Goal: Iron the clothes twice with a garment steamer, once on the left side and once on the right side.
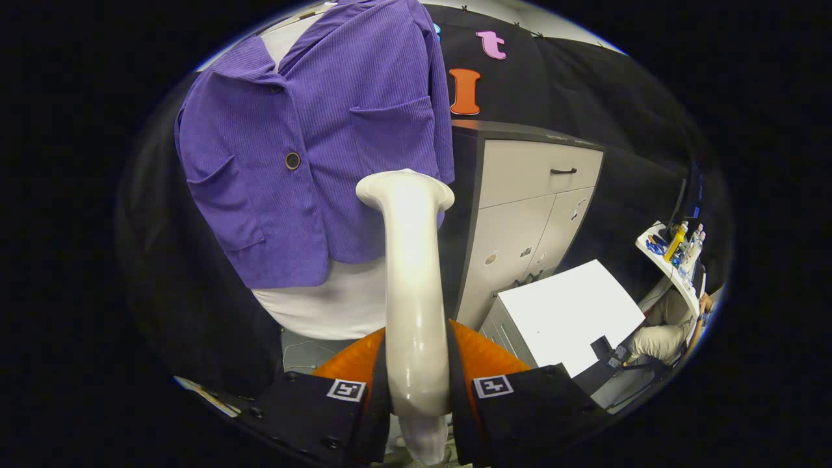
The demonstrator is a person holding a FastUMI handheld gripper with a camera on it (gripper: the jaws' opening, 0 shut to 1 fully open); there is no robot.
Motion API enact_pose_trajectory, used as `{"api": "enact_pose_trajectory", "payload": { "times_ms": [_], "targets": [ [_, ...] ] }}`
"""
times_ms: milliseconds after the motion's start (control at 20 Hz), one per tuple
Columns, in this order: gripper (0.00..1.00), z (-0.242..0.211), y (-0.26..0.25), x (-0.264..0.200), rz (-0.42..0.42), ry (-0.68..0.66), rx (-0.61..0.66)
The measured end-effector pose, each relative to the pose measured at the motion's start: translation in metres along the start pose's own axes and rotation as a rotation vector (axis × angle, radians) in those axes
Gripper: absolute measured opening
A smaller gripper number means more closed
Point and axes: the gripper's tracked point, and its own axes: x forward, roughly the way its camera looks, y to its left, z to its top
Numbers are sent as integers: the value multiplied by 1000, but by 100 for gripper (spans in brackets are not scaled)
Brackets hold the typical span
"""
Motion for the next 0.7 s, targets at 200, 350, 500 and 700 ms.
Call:
{"api": "enact_pose_trajectory", "payload": {
  "times_ms": [200,350,500,700],
  "targets": [
    [47,-8,0,-2,-2,20,5],
    [47,8,-5,-14,-3,-3,30],
    [47,47,-8,-40,-4,-65,51],
    [47,106,-9,-80,-9,-173,88]
  ]
}}
